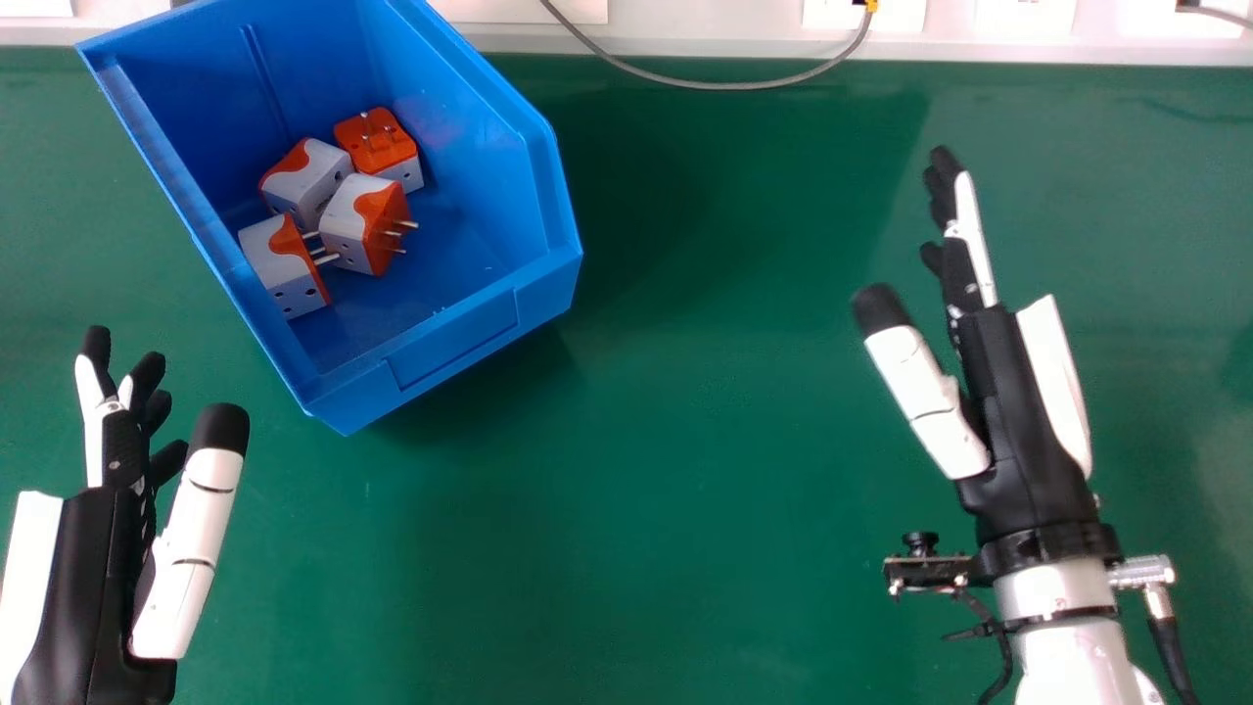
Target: Pick all objects and put in blue box
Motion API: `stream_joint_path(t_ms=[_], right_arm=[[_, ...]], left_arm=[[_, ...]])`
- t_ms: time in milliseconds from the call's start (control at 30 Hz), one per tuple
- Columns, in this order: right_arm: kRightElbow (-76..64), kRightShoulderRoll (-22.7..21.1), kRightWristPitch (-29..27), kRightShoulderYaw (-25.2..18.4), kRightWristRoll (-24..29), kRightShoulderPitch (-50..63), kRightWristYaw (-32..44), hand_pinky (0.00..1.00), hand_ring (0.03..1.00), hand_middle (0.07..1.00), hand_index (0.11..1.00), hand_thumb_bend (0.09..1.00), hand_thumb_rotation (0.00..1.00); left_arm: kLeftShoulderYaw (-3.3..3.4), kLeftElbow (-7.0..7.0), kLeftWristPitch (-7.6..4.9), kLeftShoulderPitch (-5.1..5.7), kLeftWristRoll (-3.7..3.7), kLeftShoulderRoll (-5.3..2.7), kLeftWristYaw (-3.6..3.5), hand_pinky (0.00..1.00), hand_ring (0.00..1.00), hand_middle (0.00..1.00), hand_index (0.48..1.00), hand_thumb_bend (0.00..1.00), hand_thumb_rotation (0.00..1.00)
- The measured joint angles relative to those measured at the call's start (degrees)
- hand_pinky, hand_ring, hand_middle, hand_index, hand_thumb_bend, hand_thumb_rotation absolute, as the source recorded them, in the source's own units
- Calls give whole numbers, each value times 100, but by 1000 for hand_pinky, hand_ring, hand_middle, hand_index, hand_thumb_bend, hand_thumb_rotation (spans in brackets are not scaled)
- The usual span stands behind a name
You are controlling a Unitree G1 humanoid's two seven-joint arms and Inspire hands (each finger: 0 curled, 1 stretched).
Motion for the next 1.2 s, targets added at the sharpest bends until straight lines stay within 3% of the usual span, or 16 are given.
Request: stream_joint_path(t_ms=[133, 233, 333, 500, 767, 967, 1200], right_arm=[[-1, 62, 63, -113, 264, -18, 314, 998, 1000, 1000, 1000, 422, 1000], [-29, 160, 65, -225, 748, -2, 685, 1000, 1000, 1000, 1000, 357, 1000], [-149, 232, 162, -323, 1220, 44, 1070, 1000, 1000, 1000, 1000, 334, 1000], [-257, 205, 447, -531, 1654, 205, 1573, 1000, 1000, 1000, 1000, 294, 1000], [-503, 224, 880, -738, 2050, 624, 2091, 1000, 1000, 1000, 1000, 259, 1000], [-839, 201, 1189, -740, 2053, 839, 2327, 1000, 1000, 1000, 1000, 260, 1000], [-1384, -187, 1792, -829, 2032, 1101, 2673, 1000, 1000, 1000, 1000, 274, 1000]], left_arm=[[20, 71, -34, -41, -8, 21, 0, 914, 970, 980, 992, 670, 960], [39, 204, -106, -51, -36, 25, -1, 914, 970, 980, 991, 669, 958], [62, 278, -179, -63, -105, 27, -2, 914, 970, 980, 992, 670, 957], [69, 367, -326, -29, -113, 26, -2, 910, 970, 980, 992, 668, 956], [97, 381, -392, 92, -110, 21, -2, 908, 969, 980, 990, 664, 953], [93, 379, -398, 172, -106, 12, -2, 917, 972, 982, 993, 678, 958], [55, 320, -393, 195, -96, -15, -1, 914, 971, 982, 992, 682, 960]])
